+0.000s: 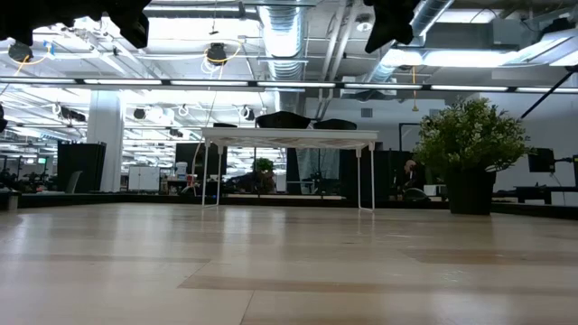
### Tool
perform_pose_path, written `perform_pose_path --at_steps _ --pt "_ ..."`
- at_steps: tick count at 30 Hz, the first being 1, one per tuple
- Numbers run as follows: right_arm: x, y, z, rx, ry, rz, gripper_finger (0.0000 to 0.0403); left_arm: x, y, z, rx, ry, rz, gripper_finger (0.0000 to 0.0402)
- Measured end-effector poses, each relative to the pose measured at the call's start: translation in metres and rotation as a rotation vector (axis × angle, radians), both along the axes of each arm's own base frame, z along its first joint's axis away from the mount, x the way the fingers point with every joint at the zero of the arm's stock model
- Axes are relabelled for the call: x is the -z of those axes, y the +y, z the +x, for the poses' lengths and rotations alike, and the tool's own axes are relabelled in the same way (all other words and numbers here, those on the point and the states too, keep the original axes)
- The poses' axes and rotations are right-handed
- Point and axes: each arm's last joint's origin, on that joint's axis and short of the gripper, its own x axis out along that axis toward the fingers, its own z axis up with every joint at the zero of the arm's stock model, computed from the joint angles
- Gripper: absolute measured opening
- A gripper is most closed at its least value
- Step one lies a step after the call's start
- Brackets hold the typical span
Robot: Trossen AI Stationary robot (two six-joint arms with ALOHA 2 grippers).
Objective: Pick & Place Mini shaped plates
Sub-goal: Return to Home Position
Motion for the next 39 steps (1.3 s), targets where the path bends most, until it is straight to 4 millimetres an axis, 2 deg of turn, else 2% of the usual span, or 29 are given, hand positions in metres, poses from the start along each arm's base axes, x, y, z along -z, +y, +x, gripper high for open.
perform_pose_path --at_steps 3,7,13,24,39 --pt "0.011 0.007 0.002 -0.005 -0.012 -0.010 0.0002 0.000 0.000 0.000 0.000 -0.002 -0.003 0.0173" --pt "0.039 0.017 0.002 -0.005 -0.057 0.001 0.0003 0.000 0.000 0.000 0.000 -0.001 -0.006 0.0173" --pt "0.070 0.037 -0.016 0.031 -0.141 0.041 0.0002 0.001 0.000 -0.001 0.000 0.020 -0.008 0.0173" --pt "0.089 0.070 -0.064 0.145 -0.335 0.021 0.0001 -0.003 0.009 -0.014 -0.064 -0.008 -0.014 0.0173" --pt "0.130 0.096 -0.105 0.226 -0.553 0.046 0.0001 -0.001 0.010 -0.026 -0.078 0.026 -0.038 0.0173"
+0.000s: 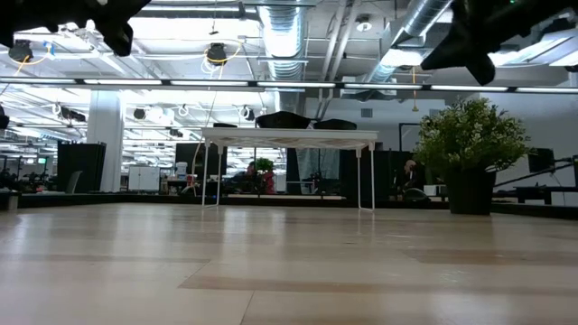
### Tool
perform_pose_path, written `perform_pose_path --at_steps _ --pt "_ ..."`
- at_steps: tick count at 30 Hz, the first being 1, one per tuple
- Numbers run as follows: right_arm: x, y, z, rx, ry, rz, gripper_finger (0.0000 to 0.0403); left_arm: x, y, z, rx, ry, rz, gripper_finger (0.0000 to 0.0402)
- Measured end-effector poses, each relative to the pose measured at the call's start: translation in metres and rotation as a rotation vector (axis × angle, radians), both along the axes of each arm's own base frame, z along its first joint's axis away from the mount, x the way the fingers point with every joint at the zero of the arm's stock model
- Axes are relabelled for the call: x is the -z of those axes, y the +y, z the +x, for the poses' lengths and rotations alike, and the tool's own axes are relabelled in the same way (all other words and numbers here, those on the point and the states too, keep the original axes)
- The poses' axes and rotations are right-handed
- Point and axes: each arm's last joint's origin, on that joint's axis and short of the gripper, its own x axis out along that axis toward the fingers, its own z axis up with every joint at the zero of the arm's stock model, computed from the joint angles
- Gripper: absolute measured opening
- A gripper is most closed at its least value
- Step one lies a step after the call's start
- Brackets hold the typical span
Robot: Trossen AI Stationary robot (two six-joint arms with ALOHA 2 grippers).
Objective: Pick & Place Mini shaped plates
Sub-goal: Return to Home Position
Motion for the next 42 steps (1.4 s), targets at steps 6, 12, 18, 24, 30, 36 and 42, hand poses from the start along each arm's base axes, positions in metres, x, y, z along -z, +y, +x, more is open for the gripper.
perform_pose_path --at_steps 6,12,18,24,30,36,42 --pt "0.012 0.005 -0.010 0.035 -0.054 -0.009 0.0001 0.001 -0.001 -0.011 0.000 0.013 -0.019 0.0173" --pt "0.025 0.009 -0.019 0.083 -0.093 -0.004 0.0001 0.001 -0.001 -0.019 0.000 -0.001 -0.009 0.0173" --pt "0.036 0.012 -0.022 0.089 -0.162 0.000 0.0001 0.001 -0.001 -0.021 0.000 0.000 0.012 0.0173" --pt "0.052 0.013 -0.023 0.117 -0.190 0.006 0.0001 0.006 -0.002 -0.023 0.000 0.011 0.016 0.0173" --pt "0.069 0.015 -0.020 0.113 -0.175 0.043 0.0001 0.028 -0.002 -0.024 0.000 0.014 -0.026 0.0173" --pt "0.080 0.016 -0.017 0.107 -0.169 0.037 0.0001 0.032 -0.001 -0.018 0.000 0.037 -0.022 0.0173" --pt "0.087 0.016 -0.018 0.117 -0.147 0.030 0.0001 0.038 -0.001 -0.020 0.001 0.015 -0.020 0.0173"
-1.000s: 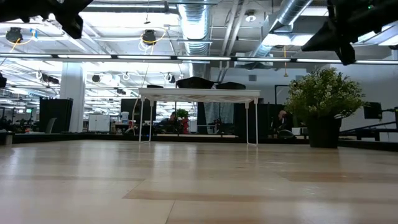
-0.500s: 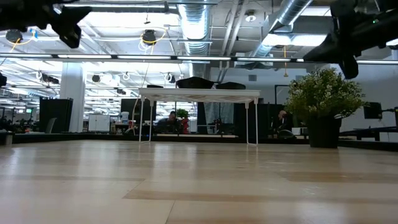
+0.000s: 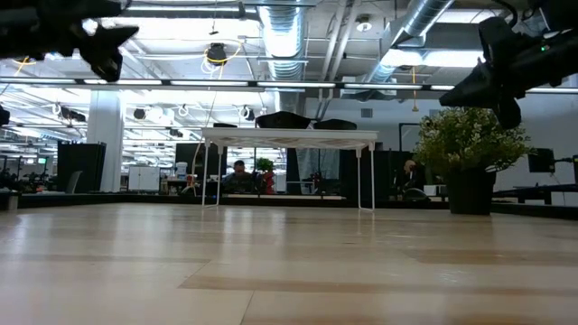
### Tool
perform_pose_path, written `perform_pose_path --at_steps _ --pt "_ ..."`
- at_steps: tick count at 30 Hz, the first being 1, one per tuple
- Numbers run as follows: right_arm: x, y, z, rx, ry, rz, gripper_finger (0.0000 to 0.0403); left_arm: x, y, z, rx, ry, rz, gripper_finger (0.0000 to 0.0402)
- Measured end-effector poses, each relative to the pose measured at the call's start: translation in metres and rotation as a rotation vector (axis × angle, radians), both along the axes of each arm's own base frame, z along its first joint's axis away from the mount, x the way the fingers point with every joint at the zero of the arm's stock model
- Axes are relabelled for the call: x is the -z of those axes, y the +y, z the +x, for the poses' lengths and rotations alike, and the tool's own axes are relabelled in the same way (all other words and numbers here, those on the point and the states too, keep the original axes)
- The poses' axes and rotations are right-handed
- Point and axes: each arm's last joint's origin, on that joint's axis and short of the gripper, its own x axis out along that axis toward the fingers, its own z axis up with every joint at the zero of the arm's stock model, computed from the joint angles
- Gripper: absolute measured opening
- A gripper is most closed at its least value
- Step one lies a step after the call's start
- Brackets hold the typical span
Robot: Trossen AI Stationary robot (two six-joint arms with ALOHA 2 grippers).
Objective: Pick & Place Mini shaped plates
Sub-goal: Return to Home Position
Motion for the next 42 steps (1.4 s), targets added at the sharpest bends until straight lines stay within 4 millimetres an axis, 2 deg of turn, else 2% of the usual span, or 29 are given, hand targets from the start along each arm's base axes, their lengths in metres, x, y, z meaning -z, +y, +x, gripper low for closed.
perform_pose_path --at_steps 7,15,24,32,42 --pt "0.000 0.000 0.000 -0.004 0.007 -0.016 0.0001 0.016 0.000 0.003 0.000 0.011 -0.005 0.0173" --pt "-0.005 0.000 -0.004 -0.007 -0.038 -0.028 0.0001 0.014 0.000 0.003 0.002 -0.015 -0.001 0.0173" --pt "-0.015 0.002 -0.021 -0.034 -0.126 -0.131 0.0001 0.015 -0.001 0.003 0.044 -0.018 0.026 0.0173" --pt "-0.012 0.002 -0.032 -0.035 -0.123 -0.146 0.0001 0.015 -0.001 0.003 0.042 -0.009 0.026 0.0173" --pt "-0.010 0.002 -0.033 -0.018 -0.090 -0.171 0.0001 0.015 -0.001 0.004 0.040 -0.005 -0.005 0.0173"
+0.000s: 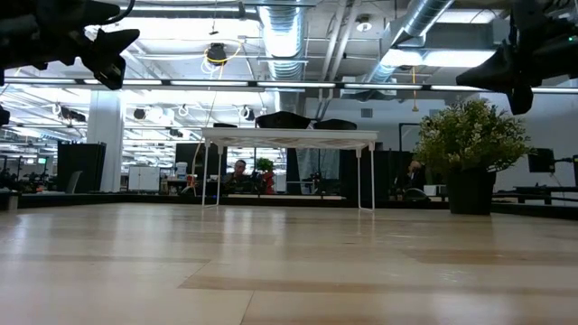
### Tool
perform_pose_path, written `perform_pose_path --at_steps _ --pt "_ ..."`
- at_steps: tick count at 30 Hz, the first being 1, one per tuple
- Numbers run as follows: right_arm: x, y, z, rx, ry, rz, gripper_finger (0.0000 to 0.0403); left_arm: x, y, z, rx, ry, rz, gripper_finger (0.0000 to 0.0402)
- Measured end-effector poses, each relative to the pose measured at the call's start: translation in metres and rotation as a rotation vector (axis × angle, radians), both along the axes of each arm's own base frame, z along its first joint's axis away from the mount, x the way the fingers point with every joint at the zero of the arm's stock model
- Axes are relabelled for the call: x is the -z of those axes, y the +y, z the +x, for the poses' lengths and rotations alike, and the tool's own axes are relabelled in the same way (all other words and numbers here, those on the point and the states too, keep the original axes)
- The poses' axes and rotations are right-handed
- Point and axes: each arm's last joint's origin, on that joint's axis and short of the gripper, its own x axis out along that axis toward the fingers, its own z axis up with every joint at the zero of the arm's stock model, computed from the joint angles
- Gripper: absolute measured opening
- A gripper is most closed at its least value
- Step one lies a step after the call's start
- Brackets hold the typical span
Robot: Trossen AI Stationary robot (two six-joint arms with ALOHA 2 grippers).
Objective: Pick & Place Mini shaped plates
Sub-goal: Return to Home Position
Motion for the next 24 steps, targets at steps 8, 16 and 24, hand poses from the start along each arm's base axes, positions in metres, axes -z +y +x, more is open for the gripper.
perform_pose_path --at_steps 8,16,24 --pt "-0.0002 0.0000 0.0000 -0.001 -0.002 0.001 0.0001 -0.0007 0.0000 0.0001 0.000 -0.006 0.000 0.0173" --pt "-0.0002 0.0001 0.0000 -0.003 -0.003 0.002 0.0001 -0.0010 0.0000 0.0002 0.000 -0.009 -0.001 0.0173" --pt "-0.0002 0.0001 0.0000 -0.003 -0.003 0.003 0.0001 -0.0011 0.0000 0.0002 0.000 -0.010 -0.001 0.0173"
